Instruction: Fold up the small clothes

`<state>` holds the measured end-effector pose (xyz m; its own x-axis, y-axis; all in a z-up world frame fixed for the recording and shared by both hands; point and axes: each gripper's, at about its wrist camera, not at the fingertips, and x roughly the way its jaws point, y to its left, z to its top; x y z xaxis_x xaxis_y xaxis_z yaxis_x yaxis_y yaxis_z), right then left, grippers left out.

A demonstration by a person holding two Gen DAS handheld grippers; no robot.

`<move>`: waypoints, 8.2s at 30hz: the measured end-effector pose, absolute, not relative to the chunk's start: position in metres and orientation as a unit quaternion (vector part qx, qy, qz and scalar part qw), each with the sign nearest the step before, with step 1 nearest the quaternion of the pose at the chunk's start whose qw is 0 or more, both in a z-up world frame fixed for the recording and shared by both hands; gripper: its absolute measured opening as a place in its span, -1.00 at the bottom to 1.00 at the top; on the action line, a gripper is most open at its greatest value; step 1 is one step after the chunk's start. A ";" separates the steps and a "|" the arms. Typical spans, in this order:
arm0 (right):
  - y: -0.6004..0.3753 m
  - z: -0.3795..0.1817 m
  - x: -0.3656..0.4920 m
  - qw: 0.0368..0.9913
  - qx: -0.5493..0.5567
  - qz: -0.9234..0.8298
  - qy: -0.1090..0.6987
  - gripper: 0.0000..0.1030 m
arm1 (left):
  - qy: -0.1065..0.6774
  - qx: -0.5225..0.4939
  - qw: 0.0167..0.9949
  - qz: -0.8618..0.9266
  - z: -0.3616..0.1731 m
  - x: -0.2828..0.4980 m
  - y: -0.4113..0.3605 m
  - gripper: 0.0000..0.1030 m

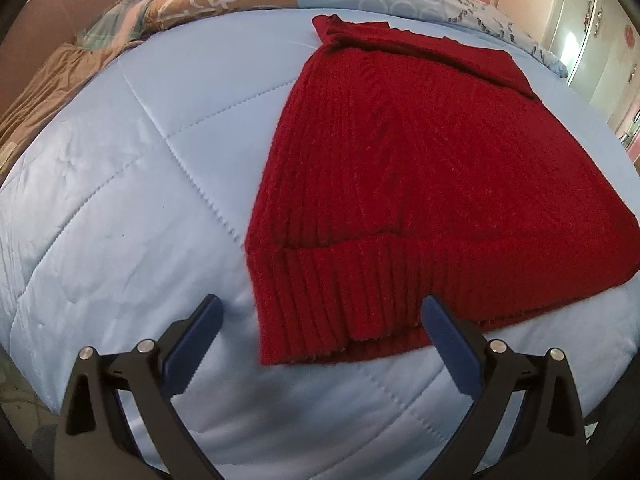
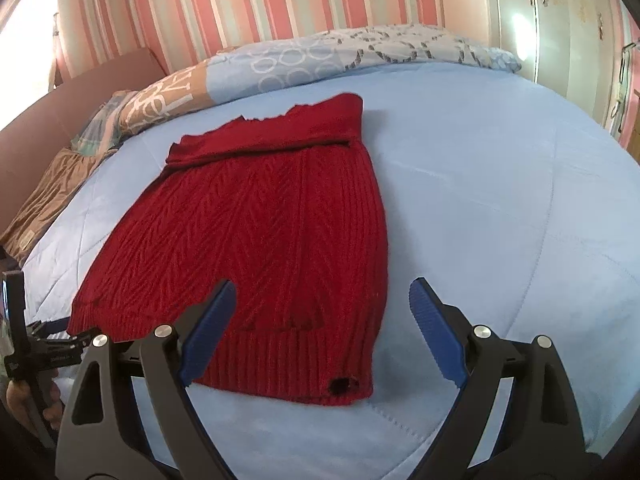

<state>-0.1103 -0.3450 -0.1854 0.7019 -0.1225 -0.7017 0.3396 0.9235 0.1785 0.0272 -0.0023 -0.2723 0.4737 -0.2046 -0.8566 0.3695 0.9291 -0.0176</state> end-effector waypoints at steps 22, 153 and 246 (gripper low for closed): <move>-0.357 -0.228 -0.117 0.864 0.196 -0.127 0.446 -0.73 | 0.477 0.089 0.857 -0.172 -0.269 0.034 -0.003 0.93; -0.490 -0.200 0.273 0.911 0.064 -0.026 0.406 0.00 | 0.360 0.169 0.882 -0.253 -0.218 0.400 -0.182 0.47; -0.489 -0.248 0.178 0.900 0.176 -0.090 0.389 -0.42 | 0.393 0.130 0.895 -0.166 -0.262 0.337 -0.157 0.06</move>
<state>0.1779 -0.4886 -0.2484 0.6814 -0.0255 -0.7314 0.2994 0.9217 0.2468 0.3374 -0.1568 -0.2620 0.6363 -0.1949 -0.7464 0.3996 0.9109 0.1027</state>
